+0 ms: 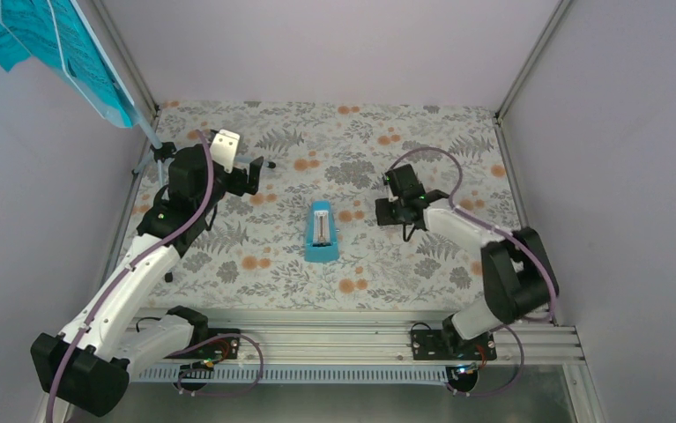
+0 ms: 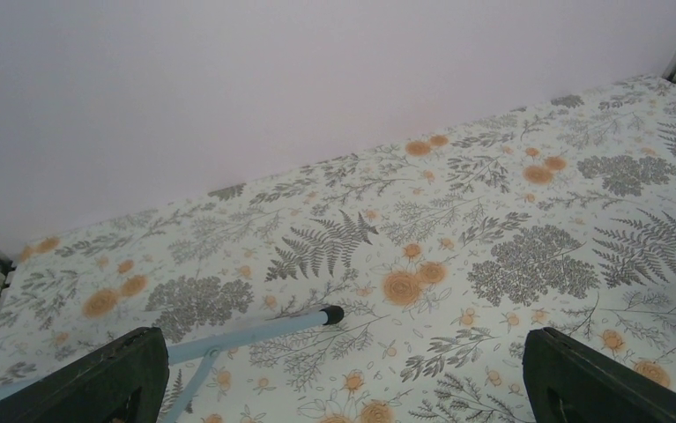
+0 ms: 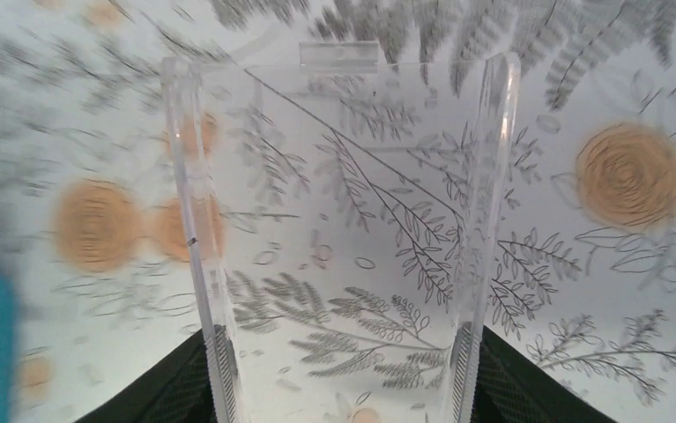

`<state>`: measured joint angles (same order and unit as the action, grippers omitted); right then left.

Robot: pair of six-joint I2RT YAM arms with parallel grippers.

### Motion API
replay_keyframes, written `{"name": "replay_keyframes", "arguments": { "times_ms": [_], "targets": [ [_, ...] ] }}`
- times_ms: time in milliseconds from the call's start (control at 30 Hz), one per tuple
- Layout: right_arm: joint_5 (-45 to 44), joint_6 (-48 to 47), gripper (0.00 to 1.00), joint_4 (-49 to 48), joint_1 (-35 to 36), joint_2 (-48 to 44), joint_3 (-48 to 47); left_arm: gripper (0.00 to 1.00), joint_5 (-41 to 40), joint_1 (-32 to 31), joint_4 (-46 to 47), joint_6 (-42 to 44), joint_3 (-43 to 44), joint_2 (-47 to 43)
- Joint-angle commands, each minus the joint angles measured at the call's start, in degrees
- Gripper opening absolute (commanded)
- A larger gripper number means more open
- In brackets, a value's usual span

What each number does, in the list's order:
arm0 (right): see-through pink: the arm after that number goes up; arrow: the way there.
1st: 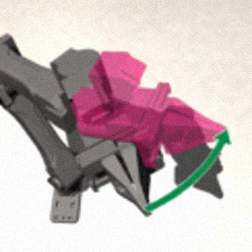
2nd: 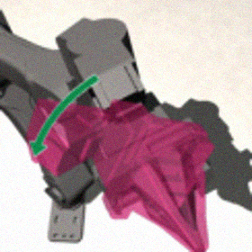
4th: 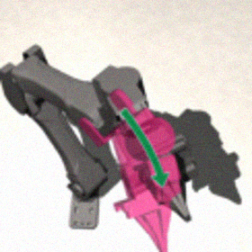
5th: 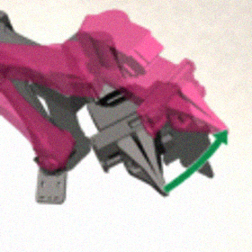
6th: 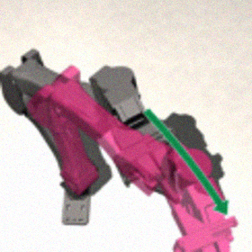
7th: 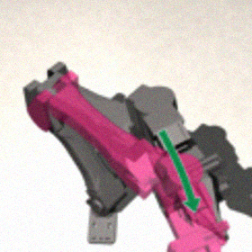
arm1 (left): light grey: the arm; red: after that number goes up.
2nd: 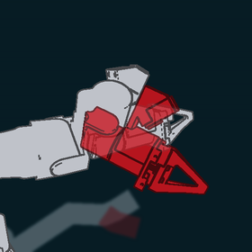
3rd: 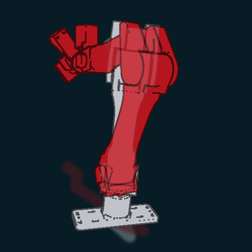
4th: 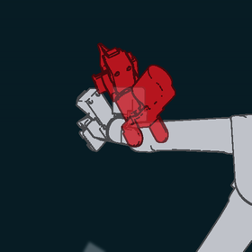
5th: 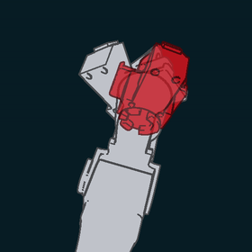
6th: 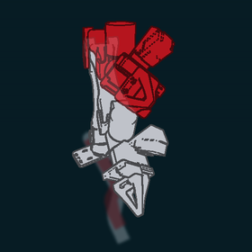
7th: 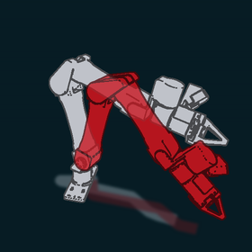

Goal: Pack up the instrument practice props

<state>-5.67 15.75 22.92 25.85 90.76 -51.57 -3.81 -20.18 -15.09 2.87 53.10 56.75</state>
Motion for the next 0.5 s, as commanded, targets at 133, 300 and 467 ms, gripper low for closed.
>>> {"name": "replay_keyframes", "arguments": {
  "times_ms": [133, 300, 467],
  "targets": [
    [11.69, 0.13, 0.52, 10.39, 0.52, -15.76, -6.17, 1.0, 1.25, 0.08, 1.83, 0.67, -0.75, -1.96],
    [26.14, -1.78, 0.5, 14.35, 0.91, -21.37, -9.84, 1.0, 1.5, 0.1, 2.37, 0.5, -0.83, -2.96],
    [43.28, -4.52, 0.49, 18.07, 3.38, -23.61, -13.44, 1.0, 1.0, 0.06, 0.08, -4.77, 1.75, -5.06]
  ]
}}
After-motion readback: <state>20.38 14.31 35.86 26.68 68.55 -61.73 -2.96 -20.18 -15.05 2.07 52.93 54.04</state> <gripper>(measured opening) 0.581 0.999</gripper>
